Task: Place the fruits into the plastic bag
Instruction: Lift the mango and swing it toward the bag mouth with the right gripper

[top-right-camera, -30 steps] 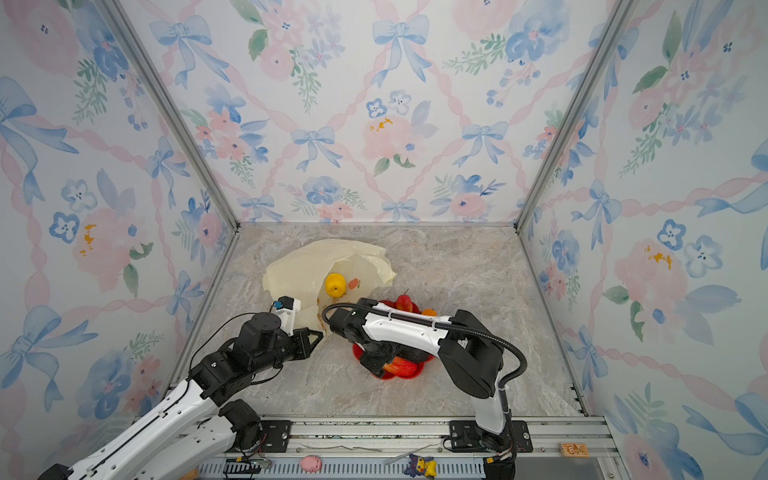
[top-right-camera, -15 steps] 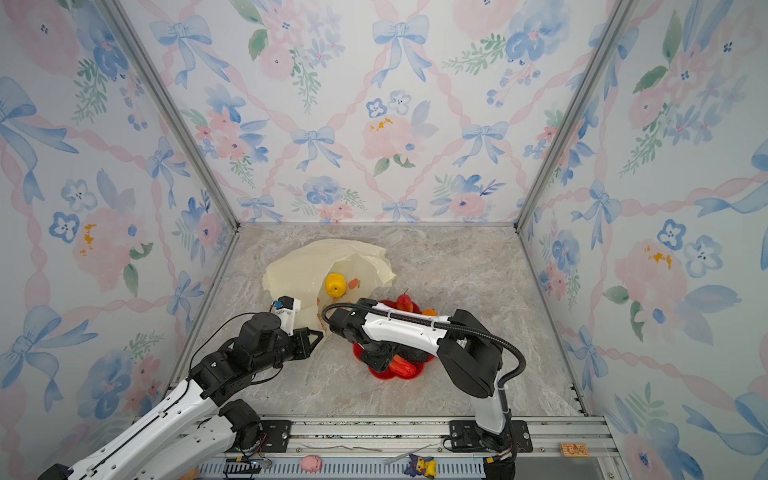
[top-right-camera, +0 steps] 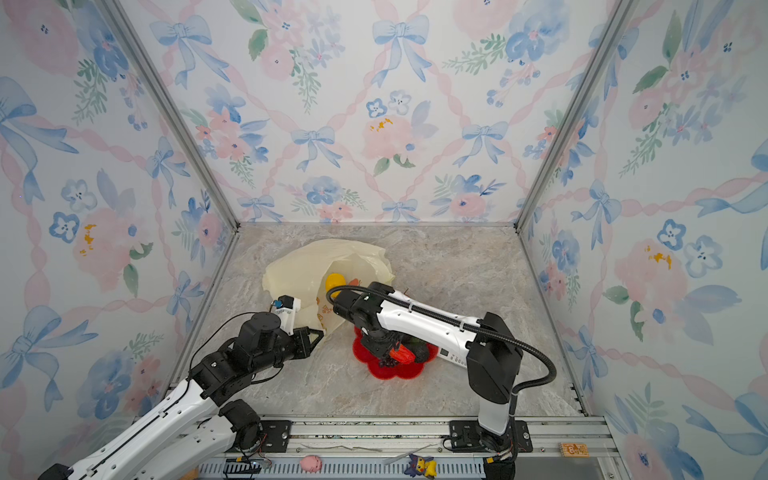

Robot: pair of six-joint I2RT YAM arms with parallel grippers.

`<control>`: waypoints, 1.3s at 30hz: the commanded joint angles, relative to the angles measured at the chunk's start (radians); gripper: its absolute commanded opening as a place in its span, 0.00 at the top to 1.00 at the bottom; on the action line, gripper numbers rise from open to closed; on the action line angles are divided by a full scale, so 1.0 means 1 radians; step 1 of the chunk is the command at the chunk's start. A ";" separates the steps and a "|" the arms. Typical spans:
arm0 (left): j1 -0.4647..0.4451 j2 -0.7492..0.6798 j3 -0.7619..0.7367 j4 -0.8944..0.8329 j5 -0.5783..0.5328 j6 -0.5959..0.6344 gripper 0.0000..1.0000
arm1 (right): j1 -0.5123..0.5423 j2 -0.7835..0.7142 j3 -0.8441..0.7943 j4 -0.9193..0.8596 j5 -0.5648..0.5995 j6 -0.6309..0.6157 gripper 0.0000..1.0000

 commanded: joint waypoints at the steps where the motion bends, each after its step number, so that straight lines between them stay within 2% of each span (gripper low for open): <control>1: -0.006 0.004 -0.002 0.017 -0.006 -0.002 1.00 | -0.066 -0.061 0.073 -0.053 -0.044 0.036 0.64; 6: -0.007 0.009 0.000 0.023 -0.003 0.000 1.00 | -0.176 -0.110 0.156 -0.016 -0.156 0.152 0.64; 10: -0.007 0.005 0.000 0.022 -0.001 -0.002 1.00 | -0.294 -0.198 0.133 0.100 -0.247 0.375 0.64; 13: -0.006 0.001 0.002 0.022 -0.001 -0.003 1.00 | -0.381 -0.324 0.000 0.238 -0.241 0.638 0.65; 16: -0.006 0.004 0.001 0.022 -0.002 -0.003 1.00 | -0.458 -0.489 -0.242 0.500 -0.249 0.936 0.68; 18: -0.007 0.012 0.005 0.024 0.000 -0.001 1.00 | -0.476 -0.575 -0.400 0.680 -0.232 1.143 0.70; 21: -0.006 0.025 0.013 0.031 0.002 0.002 1.00 | -0.459 -0.604 -0.518 0.838 -0.232 1.331 0.71; 23: -0.007 0.033 0.014 0.038 0.003 0.002 1.00 | -0.422 -0.588 -0.525 0.885 -0.206 1.371 0.71; 27: -0.007 0.041 0.013 0.057 0.003 -0.004 1.00 | -0.353 -0.514 -0.454 0.906 -0.140 1.340 0.70; 31: -0.007 0.047 0.018 0.064 0.002 -0.005 1.00 | -0.303 -0.425 -0.406 0.993 -0.120 1.327 0.70; 39: -0.007 0.034 0.020 0.063 -0.005 -0.016 1.00 | -0.230 -0.218 -0.253 1.028 -0.127 1.264 0.69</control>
